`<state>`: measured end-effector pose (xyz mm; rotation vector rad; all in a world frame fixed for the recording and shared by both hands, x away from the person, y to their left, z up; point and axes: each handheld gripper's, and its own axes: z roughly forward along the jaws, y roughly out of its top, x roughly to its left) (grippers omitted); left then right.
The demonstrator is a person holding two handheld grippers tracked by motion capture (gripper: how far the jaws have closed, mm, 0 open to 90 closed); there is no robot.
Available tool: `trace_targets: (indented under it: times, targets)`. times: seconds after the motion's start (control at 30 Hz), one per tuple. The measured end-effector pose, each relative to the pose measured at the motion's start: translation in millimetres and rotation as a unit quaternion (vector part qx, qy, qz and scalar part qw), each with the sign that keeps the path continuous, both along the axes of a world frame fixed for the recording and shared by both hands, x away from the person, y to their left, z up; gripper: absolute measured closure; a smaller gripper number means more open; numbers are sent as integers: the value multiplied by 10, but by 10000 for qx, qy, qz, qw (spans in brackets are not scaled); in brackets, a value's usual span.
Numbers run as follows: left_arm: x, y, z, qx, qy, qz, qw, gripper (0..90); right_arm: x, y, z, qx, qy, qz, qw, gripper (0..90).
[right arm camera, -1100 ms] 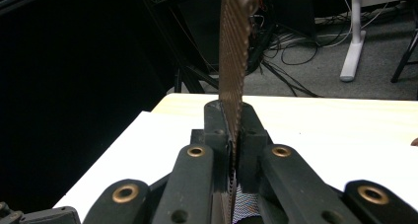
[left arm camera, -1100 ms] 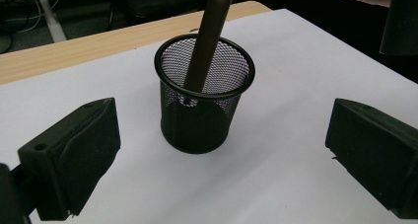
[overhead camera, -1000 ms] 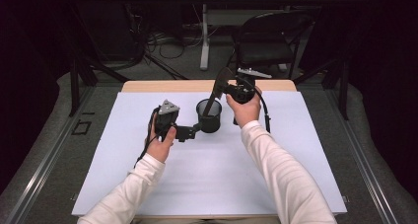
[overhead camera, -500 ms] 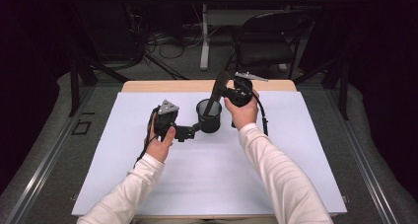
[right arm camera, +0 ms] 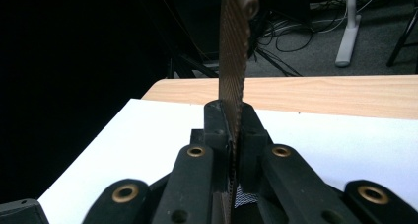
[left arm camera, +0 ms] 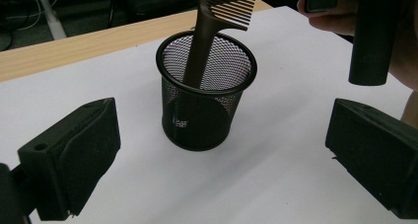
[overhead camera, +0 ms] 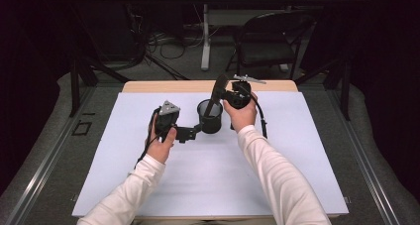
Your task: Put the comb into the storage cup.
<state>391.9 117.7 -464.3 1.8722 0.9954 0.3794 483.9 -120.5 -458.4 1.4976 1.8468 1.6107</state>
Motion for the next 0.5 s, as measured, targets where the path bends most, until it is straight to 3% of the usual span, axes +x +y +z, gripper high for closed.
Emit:
trace_targets:
  times: [0.5]
  targets:
    - [4, 13, -6, -40, 23, 27, 10000, 5, 17, 24, -93, 36, 112, 8, 9999, 868]
